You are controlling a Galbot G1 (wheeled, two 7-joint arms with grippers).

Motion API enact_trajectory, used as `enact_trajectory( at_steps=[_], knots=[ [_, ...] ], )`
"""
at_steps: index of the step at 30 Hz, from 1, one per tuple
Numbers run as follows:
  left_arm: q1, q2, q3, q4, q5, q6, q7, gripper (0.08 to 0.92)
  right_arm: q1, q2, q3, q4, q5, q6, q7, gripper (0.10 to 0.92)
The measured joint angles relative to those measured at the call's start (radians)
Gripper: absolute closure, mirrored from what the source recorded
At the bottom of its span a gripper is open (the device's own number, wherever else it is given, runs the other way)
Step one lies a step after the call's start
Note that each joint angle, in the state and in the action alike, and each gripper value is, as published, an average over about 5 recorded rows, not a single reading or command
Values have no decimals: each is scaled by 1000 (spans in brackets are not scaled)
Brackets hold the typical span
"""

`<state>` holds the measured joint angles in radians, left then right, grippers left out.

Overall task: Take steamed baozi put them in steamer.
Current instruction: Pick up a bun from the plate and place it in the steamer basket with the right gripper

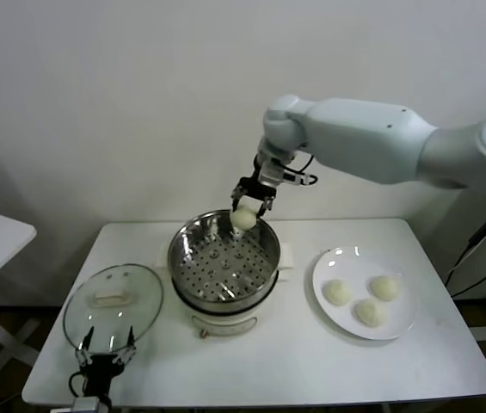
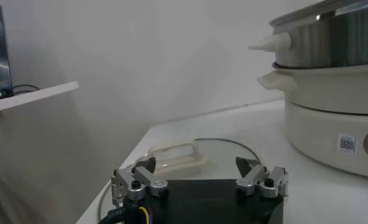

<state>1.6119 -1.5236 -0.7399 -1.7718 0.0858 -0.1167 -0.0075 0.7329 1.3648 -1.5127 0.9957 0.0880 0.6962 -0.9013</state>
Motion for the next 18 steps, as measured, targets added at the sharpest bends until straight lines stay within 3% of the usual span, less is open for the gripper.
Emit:
enact_trajectory(
  at_steps=[18],
  knots=[
    [-7, -1, 1, 14, 0, -5, -1, 177, -160, 122, 52, -217, -121, 106, 53, 423]
  ],
)
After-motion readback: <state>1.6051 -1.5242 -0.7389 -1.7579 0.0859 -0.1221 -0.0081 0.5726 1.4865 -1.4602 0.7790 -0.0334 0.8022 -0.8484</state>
